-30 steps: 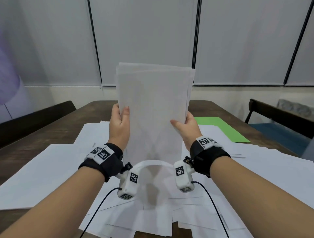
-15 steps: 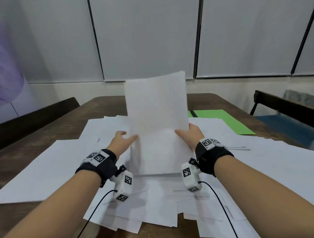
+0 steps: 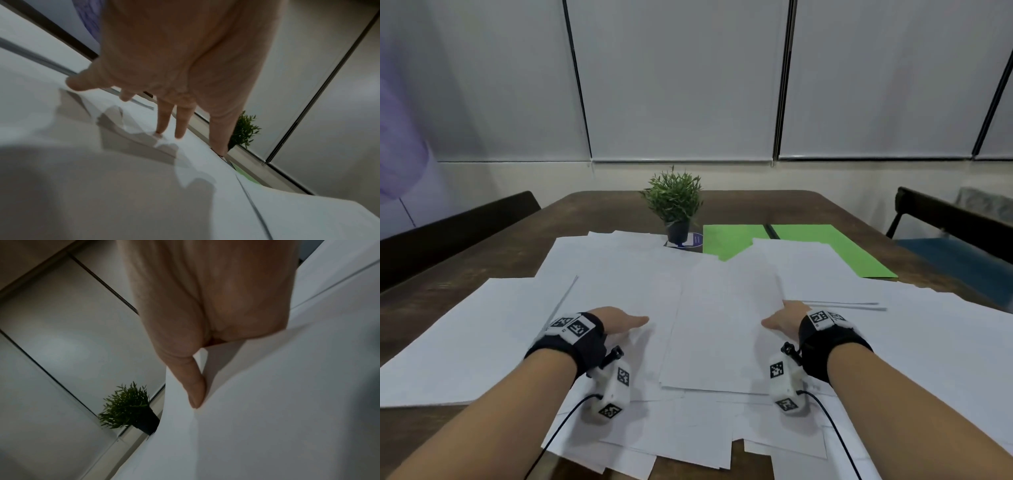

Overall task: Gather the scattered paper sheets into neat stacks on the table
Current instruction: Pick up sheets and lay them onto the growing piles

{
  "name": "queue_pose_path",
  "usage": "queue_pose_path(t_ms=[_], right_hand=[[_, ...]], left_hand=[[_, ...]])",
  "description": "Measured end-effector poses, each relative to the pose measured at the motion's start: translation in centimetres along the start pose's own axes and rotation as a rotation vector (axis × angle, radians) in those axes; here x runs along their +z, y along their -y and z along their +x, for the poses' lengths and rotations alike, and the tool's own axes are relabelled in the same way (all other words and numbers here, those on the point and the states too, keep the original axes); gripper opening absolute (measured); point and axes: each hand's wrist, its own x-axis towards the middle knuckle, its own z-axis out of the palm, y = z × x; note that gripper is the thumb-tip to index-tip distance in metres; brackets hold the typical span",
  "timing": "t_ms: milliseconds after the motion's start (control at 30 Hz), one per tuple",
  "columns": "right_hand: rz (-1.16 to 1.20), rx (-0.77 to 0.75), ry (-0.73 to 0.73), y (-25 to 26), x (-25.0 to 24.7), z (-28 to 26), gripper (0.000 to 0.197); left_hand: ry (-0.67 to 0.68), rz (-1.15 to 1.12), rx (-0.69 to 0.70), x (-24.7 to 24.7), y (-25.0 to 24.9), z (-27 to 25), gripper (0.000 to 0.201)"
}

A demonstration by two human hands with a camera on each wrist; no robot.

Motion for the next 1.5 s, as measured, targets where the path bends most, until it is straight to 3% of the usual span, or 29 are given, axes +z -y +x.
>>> queue_pose_path(t_ms=[133, 333, 600, 1133, 1300, 1433, 1500], right_hand=[[-0.075, 0.007, 0.018, -0.1, 0.0, 0.2, 0.052], [-0.138, 0.015, 0.01, 0.3, 1.3, 1.4, 0.06], [-0.163, 0.032, 0.028, 0.4, 1.7, 2.0, 0.063], [-0.193, 0.078, 0.012, 0.7, 1.9, 2.2, 0.063], [-0.181, 0.09, 0.02, 0.7, 1.8, 2.0, 0.066], [-0.147, 0.048, 0.018, 0.3, 2.0, 2.4, 0.06], [-0.144, 0.046, 0.017, 0.2, 2.0, 2.4, 0.059]], left_hand=[[-0.094, -0.038, -0.064, -0.7, 1.3, 0.6, 0.074], [-0.024, 0.127, -0.12, -1.1, 1.4, 0.0, 0.064], [-0.015, 0.254, -0.138, -2.2, 2.6, 0.6, 0.07], [-0.139, 0.104, -0.147, -1.9, 3.4, 1.8, 0.066], [-0.288, 0.113, -0.071, -2.2, 2.8, 1.9, 0.051], [-0.54, -0.066, 0.069, -4.7, 2.0, 1.5, 0.048], [-0.666, -0.141, 0.133, -6.5, 1.4, 0.8, 0.037]])
